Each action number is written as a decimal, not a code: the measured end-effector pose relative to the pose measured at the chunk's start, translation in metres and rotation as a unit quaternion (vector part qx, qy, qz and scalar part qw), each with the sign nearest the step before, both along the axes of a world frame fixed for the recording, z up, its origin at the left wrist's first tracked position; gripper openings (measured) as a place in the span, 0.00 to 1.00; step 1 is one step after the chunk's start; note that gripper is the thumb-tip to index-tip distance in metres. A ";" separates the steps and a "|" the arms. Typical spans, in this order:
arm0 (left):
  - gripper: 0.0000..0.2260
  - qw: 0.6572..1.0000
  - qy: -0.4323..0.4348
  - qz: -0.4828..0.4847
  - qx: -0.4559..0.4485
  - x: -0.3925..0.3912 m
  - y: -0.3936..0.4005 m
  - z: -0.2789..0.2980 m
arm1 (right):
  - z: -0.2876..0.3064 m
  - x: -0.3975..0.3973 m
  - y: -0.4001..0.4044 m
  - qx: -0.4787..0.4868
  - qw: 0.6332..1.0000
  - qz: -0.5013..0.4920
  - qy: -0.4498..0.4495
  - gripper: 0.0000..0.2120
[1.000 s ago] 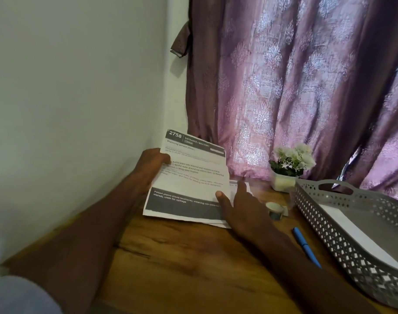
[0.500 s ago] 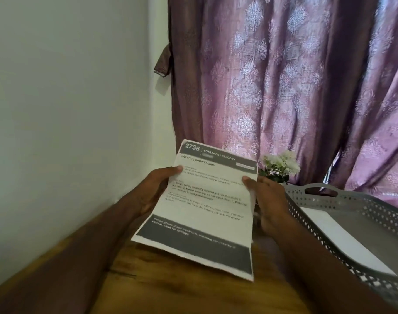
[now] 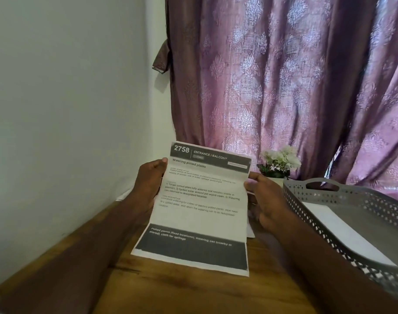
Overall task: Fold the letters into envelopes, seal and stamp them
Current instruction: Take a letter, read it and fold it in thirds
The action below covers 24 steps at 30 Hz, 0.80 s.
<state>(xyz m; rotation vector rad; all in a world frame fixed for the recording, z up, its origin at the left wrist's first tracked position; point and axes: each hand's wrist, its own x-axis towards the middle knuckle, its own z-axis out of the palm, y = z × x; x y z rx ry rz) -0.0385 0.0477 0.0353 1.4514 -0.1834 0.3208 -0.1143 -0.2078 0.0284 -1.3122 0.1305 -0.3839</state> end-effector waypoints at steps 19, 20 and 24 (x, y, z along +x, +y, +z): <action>0.14 0.980 0.118 -0.160 0.025 0.009 0.016 -0.002 | -0.002 0.012 -0.006 0.080 0.996 0.021 -0.030 0.13; 0.10 0.983 0.098 -0.155 0.027 0.011 0.015 -0.003 | -0.003 0.012 -0.007 0.077 0.996 0.021 -0.037 0.16; 0.07 0.992 0.038 -0.121 0.021 0.009 0.011 -0.005 | -0.006 0.003 -0.001 0.049 0.994 0.101 -0.013 0.24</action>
